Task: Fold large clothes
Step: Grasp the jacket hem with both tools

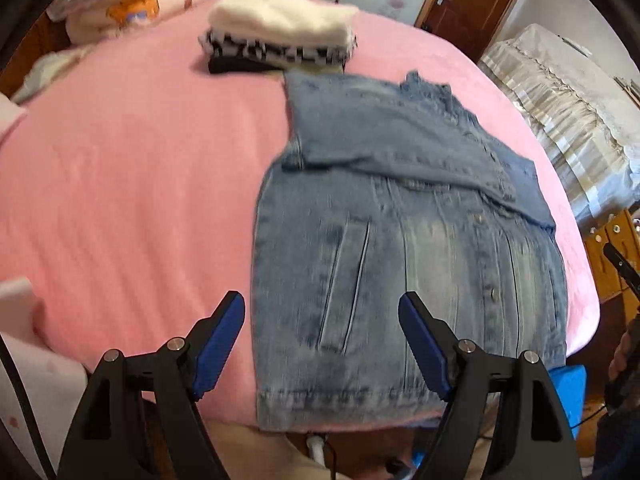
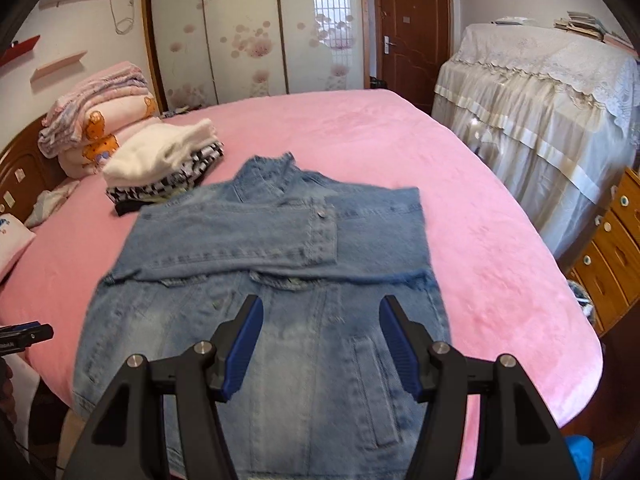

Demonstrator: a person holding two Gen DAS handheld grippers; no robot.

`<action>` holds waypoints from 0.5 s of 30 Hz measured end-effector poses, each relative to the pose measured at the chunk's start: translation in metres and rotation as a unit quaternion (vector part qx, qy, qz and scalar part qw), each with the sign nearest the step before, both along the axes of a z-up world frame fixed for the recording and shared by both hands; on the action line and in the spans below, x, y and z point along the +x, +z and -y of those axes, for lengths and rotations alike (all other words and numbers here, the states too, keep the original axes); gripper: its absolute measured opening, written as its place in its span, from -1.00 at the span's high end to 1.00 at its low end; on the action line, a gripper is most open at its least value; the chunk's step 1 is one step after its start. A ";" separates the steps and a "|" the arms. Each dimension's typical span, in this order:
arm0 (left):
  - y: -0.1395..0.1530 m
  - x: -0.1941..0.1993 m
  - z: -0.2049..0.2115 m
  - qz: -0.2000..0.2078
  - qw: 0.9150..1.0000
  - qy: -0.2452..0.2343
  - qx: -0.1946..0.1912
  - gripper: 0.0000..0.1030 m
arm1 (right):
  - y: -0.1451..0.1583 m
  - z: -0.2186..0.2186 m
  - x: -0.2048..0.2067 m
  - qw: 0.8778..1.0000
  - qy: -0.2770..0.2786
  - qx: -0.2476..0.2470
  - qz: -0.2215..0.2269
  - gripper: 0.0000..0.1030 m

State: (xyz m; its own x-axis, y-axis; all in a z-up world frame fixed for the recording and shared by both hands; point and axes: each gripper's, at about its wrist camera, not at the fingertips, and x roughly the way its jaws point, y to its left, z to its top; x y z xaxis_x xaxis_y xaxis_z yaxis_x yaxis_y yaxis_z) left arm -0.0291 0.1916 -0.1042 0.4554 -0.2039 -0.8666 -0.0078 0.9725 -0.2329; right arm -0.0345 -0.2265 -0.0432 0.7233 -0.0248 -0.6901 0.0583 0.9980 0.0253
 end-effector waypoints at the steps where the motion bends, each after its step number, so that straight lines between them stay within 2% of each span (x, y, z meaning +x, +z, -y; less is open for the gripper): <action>1: -0.008 -0.003 -0.002 -0.005 1.000 -0.002 -0.005 -0.51 | -0.004 0.004 -0.004 1.000 -0.004 -0.002 -0.005 -0.18; 8: -0.054 -0.013 -0.014 -0.036 0.999 -0.005 -0.032 -0.51 | -0.045 0.039 -0.028 0.998 -0.030 -0.002 -0.052 -0.18; 15: -0.080 -0.016 -0.023 -0.050 0.997 -0.003 -0.053 -0.51 | -0.085 0.069 -0.046 0.994 -0.044 0.019 -0.101 -0.18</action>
